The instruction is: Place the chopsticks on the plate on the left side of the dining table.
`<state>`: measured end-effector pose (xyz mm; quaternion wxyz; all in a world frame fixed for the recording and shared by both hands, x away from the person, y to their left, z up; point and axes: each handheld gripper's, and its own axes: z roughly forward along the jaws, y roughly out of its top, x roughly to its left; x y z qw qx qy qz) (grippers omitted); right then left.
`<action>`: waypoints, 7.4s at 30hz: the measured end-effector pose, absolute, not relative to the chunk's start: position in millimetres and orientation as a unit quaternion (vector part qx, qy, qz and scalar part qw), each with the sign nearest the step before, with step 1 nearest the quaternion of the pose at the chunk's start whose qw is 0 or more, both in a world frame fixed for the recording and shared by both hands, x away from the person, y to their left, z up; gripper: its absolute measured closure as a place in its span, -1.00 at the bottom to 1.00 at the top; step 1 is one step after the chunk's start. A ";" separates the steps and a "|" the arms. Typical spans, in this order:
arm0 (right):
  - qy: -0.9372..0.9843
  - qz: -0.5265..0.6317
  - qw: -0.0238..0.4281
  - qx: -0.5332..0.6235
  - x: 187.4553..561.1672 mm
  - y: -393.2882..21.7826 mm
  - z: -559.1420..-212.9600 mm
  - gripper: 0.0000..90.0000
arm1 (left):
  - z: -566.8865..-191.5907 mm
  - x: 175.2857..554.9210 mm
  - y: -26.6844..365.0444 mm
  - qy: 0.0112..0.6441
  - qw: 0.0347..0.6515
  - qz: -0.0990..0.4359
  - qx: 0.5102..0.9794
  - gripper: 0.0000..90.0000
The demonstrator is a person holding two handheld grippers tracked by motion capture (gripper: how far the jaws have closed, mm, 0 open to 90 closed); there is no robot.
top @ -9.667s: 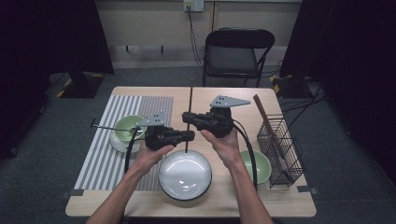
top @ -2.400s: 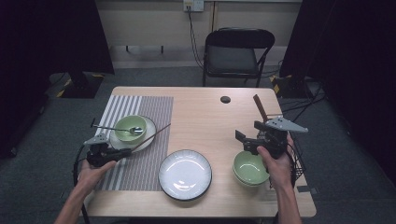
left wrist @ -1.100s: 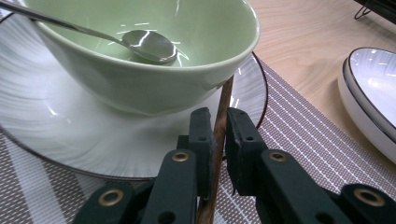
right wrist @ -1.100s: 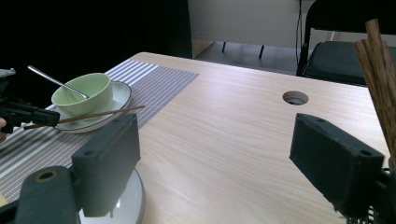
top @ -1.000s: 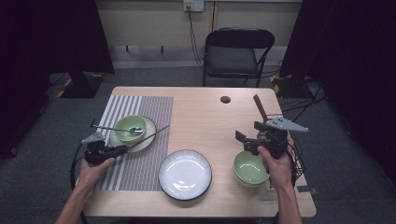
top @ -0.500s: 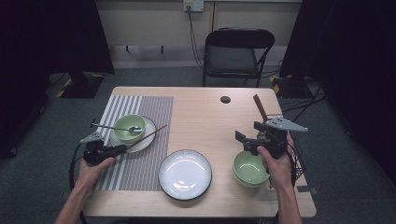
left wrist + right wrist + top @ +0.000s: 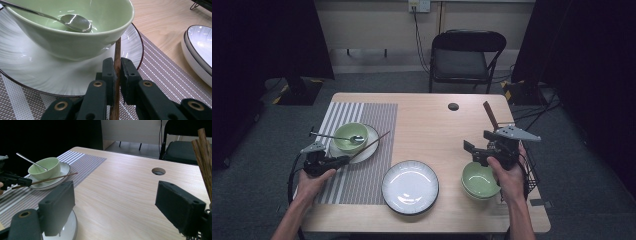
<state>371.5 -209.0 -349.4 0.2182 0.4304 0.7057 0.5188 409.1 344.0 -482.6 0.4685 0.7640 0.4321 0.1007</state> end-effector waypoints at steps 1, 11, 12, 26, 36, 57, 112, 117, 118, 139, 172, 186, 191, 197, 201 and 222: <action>0.706 0.519 0.218 0.430 371.5 -208.9 -349.4 -0.66 | -482.8 409.3 343.6 0.432 0.469 0.100 0.764 0.84; 0.707 0.518 0.218 0.429 371.4 -209.2 -349.3 -0.66 | -483.0 409.4 344.7 0.436 0.477 0.094 0.758 0.75; 0.707 0.518 0.217 0.429 371.4 -209.3 -349.3 -0.66 | -482.7 409.2 344.5 0.437 0.478 0.093 0.756 0.73; 0.711 0.513 0.216 0.430 373.8 -211.1 -352.0 -0.66 | -462.0 396.1 347.1 0.432 0.507 0.111 0.738 0.53; 0.710 0.511 0.219 0.433 376.6 -213.2 -351.4 -0.66 | -454.9 392.0 312.1 0.386 0.501 0.083 0.770 0.45; 0.707 0.507 0.235 0.434 396.8 -227.1 -326.2 -0.66 | -482.0 388.2 266.9 0.372 0.421 0.076 0.824 -0.15; 0.716 0.410 0.242 0.510 464.9 -266.9 -356.3 0.72 | -500.4 378.7 247.7 0.317 0.384 0.144 0.855 -0.47; 0.716 0.413 0.245 0.508 463.5 -267.0 -355.3 0.79 | -500.4 378.7 247.7 0.317 0.383 0.144 0.856 -0.47; 0.716 0.413 0.244 0.507 462.8 -266.9 -354.9 0.79 | -500.4 378.7 247.7 0.316 0.384 0.145 0.855 -0.47; 0.724 0.421 0.218 0.500 445.1 -269.0 -361.9 0.61 | -500.4 378.7 247.7 0.316 0.384 0.145 0.855 -0.47; 0.689 0.460 0.263 0.494 445.8 -276.2 -347.6 0.88 | -500.4 378.6 247.6 0.317 0.384 0.144 0.855 -0.47; 0.677 0.498 0.273 0.468 446.0 -272.5 -321.1 0.88 | -499.6 378.6 248.8 0.324 0.383 0.146 0.853 -0.41; 0.675 0.505 0.280 0.459 443.5 -267.7 -311.1 0.88 | -499.3 379.3 248.9 0.323 0.384 0.143 0.853 -0.41; 0.675 0.514 0.283 0.447 441.6 -260.4 -300.0 0.87 | -497.5 378.8 249.2 0.330 0.378 0.137 0.854 -0.38; 0.679 0.512 0.287 0.441 441.6 -253.7 -295.6 0.86 | -496.1 379.5 250.9 0.334 0.383 0.130 0.851 -0.36; 0.695 0.538 0.235 0.415 444.5 -210.0 -294.7 0.88 | -475.4 379.3 255.2 0.349 0.446 0.094 0.819 -0.38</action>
